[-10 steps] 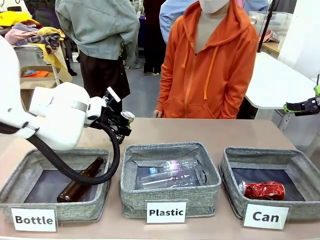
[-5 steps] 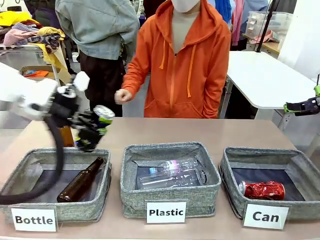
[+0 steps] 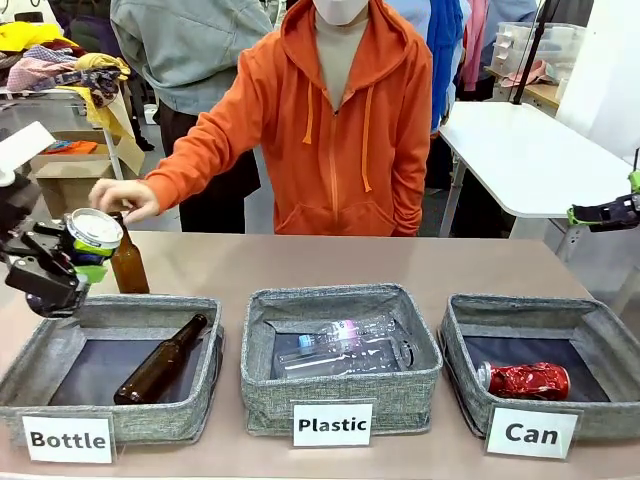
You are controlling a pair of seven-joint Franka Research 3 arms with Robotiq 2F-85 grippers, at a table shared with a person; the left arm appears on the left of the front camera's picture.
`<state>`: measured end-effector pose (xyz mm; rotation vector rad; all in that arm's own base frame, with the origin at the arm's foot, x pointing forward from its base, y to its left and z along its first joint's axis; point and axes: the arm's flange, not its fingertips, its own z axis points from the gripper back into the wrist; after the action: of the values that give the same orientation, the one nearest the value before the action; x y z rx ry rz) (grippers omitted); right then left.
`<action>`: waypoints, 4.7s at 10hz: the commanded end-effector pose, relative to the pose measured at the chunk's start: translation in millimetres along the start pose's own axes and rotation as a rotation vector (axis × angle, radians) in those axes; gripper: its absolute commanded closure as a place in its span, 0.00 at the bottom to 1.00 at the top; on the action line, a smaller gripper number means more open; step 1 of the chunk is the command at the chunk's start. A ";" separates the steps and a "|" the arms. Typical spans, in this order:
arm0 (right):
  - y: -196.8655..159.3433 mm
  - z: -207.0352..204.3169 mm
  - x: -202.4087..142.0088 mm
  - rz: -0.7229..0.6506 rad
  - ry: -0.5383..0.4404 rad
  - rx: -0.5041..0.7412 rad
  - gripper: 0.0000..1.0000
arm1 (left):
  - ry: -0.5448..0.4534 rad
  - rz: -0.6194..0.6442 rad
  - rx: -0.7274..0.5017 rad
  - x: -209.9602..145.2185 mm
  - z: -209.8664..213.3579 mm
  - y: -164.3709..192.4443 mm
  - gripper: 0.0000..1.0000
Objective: Sort the can waste into the basket.
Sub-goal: Pick up the can waste from the table and place it in the right Fabric basket.
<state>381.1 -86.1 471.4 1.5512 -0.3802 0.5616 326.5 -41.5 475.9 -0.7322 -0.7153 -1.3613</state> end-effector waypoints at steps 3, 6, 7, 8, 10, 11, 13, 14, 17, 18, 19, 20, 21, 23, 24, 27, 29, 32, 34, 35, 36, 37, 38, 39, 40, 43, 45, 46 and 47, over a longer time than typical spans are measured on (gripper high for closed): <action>1.9 0.6 -3.1 0.022 0.013 0.001 0.00 | -0.118 -0.016 -0.052 -10.9 9.8 8.5 1.00; 1.9 0.6 -3.1 0.022 0.013 0.001 0.00 | -0.117 -0.106 -0.068 16.0 -12.4 15.2 1.00; 1.9 0.6 -3.1 0.022 0.013 0.001 0.00 | -0.056 -0.091 -0.018 21.7 -2.6 13.8 1.00; 1.9 0.6 -3.1 0.022 0.013 0.001 0.00 | -0.139 -0.145 -0.087 16.6 39.0 -2.1 1.00; 1.9 0.6 -3.1 0.022 0.013 0.001 0.00 | -0.199 -0.147 -0.094 -11.0 168.1 -35.5 1.00; 1.9 0.6 -3.1 0.022 0.013 0.001 0.00 | -0.266 -0.087 -0.029 -34.3 229.6 -53.7 1.00; 1.9 0.6 -3.1 0.022 0.013 0.001 0.00 | -0.450 -0.045 0.078 -83.3 292.2 -87.6 1.00; 1.9 0.6 -3.1 0.022 0.013 0.001 0.00 | -0.453 -0.014 0.110 -92.8 292.3 -90.5 1.00; 1.9 0.6 -3.1 0.022 0.013 0.001 0.00 | -0.424 0.019 0.104 -96.5 282.9 -81.3 1.00; 1.9 0.6 -3.1 0.022 0.013 0.001 0.00 | -0.406 0.036 0.104 -92.6 277.6 -77.9 1.00; 1.9 0.6 -3.1 0.022 0.013 0.001 0.00 | -0.396 0.043 0.105 -87.6 272.5 -77.2 1.00; 1.9 0.6 -3.1 0.022 0.013 0.001 0.00 | -0.391 0.057 0.103 -80.9 269.9 -74.1 1.00; 1.9 0.6 -3.1 0.022 0.013 0.001 0.00 | -0.373 0.096 0.111 -74.6 263.8 -69.5 1.00; 1.9 0.6 -3.1 0.022 0.013 0.001 0.00 | -0.365 0.109 0.117 -55.0 239.1 -64.1 1.00; 1.9 0.6 -3.1 0.022 0.013 0.001 0.00 | -0.350 0.116 0.115 -35.1 213.6 -61.9 1.00; 1.9 0.6 -3.1 0.022 0.013 0.001 0.00 | -0.247 0.186 0.018 35.1 99.9 -16.1 1.00; 1.9 0.6 -3.1 0.022 0.013 0.001 0.00 | -0.237 0.159 -0.101 95.2 11.8 9.6 1.00; 58.7 63.3 -11.6 0.064 0.022 -0.223 0.00 | -0.230 0.058 -0.274 204.2 -152.4 51.0 1.00; 84.6 120.6 -40.8 0.070 0.017 -0.456 0.00 | -0.206 0.051 -0.368 252.0 -257.1 75.6 1.00; 101.6 157.5 -67.9 0.077 -0.021 -0.571 0.00 | -0.175 0.050 -0.418 278.7 -318.6 90.3 1.00; 109.2 182.7 -88.2 0.093 -0.024 -0.630 0.00 | -0.132 -0.002 -0.470 289.3 -360.5 97.3 1.00; 116.0 206.7 -111.5 0.113 -0.033 -0.681 0.00 | -0.092 -0.007 -0.499 300.6 -404.6 101.4 1.00; 119.4 226.6 -133.9 0.127 -0.031 -0.721 0.00 | -0.080 -0.006 -0.497 309.4 -442.8 100.5 1.00; 117.0 238.5 -147.5 0.143 -0.123 -0.719 0.00 | -0.041 -0.033 -0.486 316.3 -474.0 99.2 1.00; 129.0 215.6 -125.5 0.094 -0.048 -0.689 0.00 | -0.025 -0.103 -0.423 326.3 -497.0 102.5 1.00; 129.0 215.6 -125.5 0.094 -0.048 -0.689 0.00 | 0.102 -0.166 -0.343 322.8 -521.2 85.9 1.00; 129.0 215.6 -125.5 0.094 -0.048 -0.689 0.00 | 0.117 -0.176 -0.355 317.7 -524.2 74.0 1.00; 129.0 215.6 -125.5 0.094 -0.048 -0.689 0.00 | 0.113 -0.171 -0.378 317.1 -523.1 70.8 0.97; 129.0 215.6 -125.5 0.094 -0.048 -0.689 0.00 | 0.099 -0.183 -0.381 317.8 -521.3 67.8 0.44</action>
<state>232.6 -323.1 502.5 0.8768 -0.6224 0.4248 434.1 -645.3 412.1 -0.9035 -0.4699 -1.7203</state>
